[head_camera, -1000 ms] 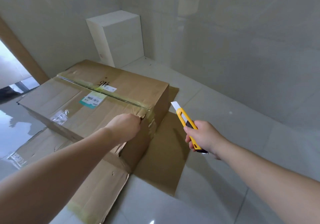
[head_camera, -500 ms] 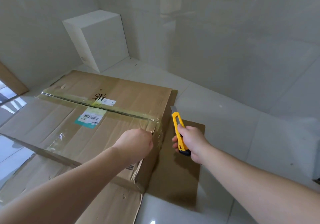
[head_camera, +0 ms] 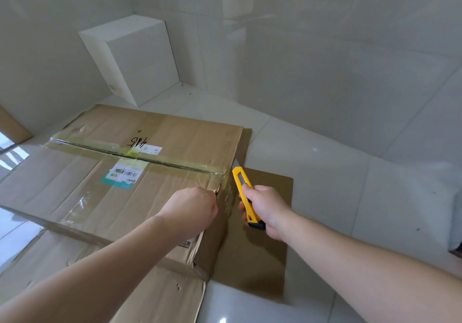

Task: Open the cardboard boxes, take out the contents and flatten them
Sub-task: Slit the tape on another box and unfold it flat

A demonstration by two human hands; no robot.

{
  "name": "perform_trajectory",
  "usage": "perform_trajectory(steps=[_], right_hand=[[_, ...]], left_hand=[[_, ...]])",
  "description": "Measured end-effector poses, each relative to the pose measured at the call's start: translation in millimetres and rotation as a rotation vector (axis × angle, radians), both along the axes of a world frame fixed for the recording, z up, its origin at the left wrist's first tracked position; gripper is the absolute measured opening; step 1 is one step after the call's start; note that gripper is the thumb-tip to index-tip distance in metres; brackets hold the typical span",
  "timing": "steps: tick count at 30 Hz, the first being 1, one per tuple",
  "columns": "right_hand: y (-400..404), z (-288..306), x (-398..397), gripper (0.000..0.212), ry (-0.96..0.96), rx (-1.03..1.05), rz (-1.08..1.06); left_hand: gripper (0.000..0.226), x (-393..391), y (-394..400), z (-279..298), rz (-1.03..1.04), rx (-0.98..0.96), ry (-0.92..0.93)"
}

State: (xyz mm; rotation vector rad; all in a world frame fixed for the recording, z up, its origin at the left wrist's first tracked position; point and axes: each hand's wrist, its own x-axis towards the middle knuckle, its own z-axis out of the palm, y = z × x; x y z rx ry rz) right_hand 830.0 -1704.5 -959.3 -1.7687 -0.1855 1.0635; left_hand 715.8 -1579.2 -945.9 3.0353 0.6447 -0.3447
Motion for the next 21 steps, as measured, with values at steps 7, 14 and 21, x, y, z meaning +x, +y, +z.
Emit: perform_trajectory(steps=[7,14,21], right_hand=[[-11,4,2,0.034,0.003,-0.030,0.056],[-20,6,4,0.032,-0.022,-0.059,0.105],[-21,3,14,0.028,-0.124,-0.077,0.173]], left_hand=[[0.032,0,-1,2,0.027,-0.014,-0.005],[0.033,2,-2,3,0.017,-0.022,-0.006],[0.033,5,-1,5,0.029,-0.031,-0.024]])
